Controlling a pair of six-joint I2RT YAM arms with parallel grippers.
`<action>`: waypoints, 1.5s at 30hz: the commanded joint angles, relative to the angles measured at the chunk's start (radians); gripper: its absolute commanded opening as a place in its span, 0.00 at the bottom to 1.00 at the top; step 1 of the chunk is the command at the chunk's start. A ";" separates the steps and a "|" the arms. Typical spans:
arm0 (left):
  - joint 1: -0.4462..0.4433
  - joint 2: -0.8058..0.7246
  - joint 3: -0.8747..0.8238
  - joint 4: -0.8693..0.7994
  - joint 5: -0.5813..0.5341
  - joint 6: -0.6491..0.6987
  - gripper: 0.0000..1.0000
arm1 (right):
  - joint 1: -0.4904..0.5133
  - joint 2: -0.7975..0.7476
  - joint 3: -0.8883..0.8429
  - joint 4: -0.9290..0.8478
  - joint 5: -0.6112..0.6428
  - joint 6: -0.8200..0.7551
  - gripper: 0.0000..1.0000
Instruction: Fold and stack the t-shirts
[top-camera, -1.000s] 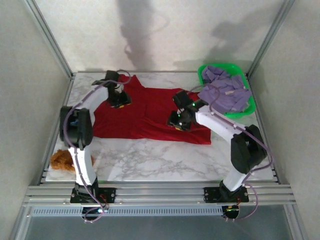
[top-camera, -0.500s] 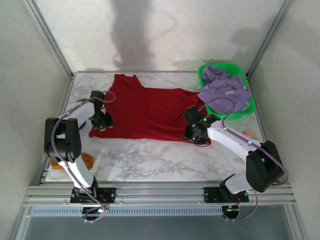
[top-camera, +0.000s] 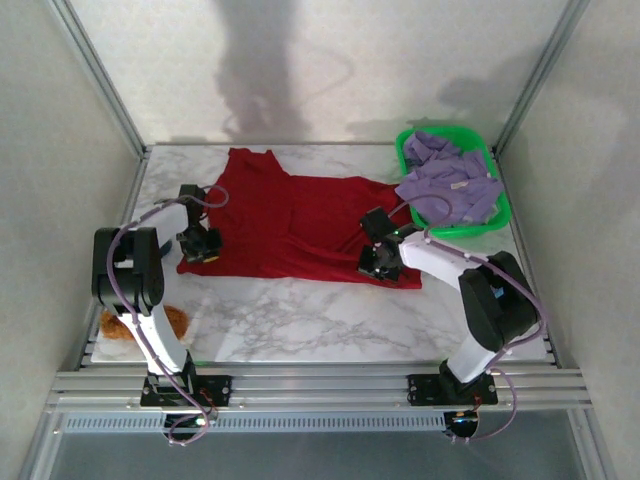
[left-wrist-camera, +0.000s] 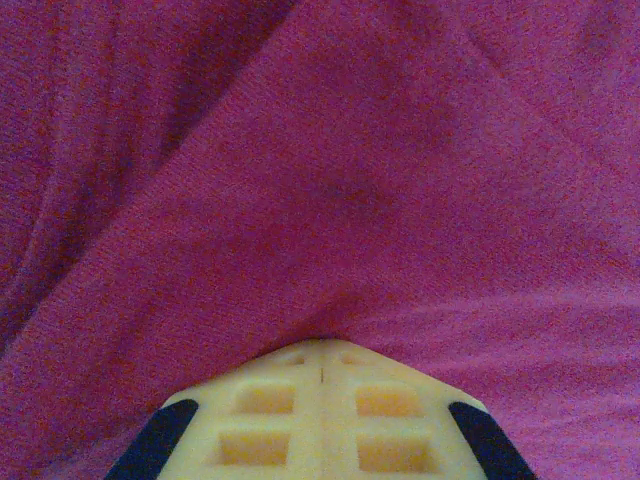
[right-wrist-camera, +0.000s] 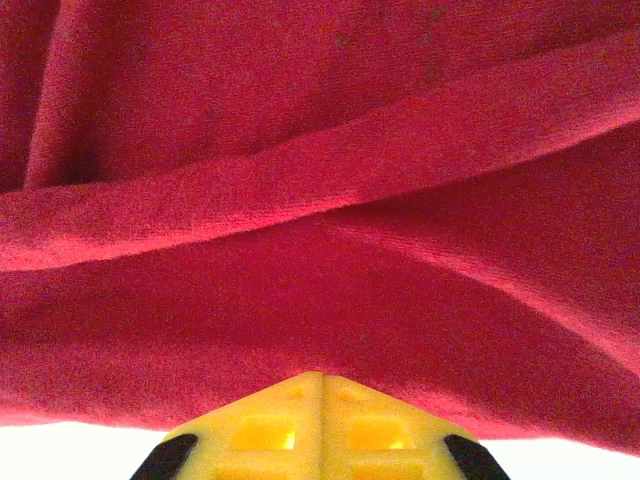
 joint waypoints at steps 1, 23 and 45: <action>0.012 0.074 -0.033 -0.002 -0.039 0.029 0.00 | 0.000 0.053 0.018 0.019 -0.012 -0.001 0.03; 0.149 -0.022 -0.093 -0.082 -0.125 0.033 0.00 | 0.145 -0.143 -0.223 -0.191 -0.123 0.205 0.08; -0.013 0.028 0.060 -0.059 -0.033 -0.010 0.00 | -0.192 0.057 0.157 -0.291 0.114 -0.235 0.30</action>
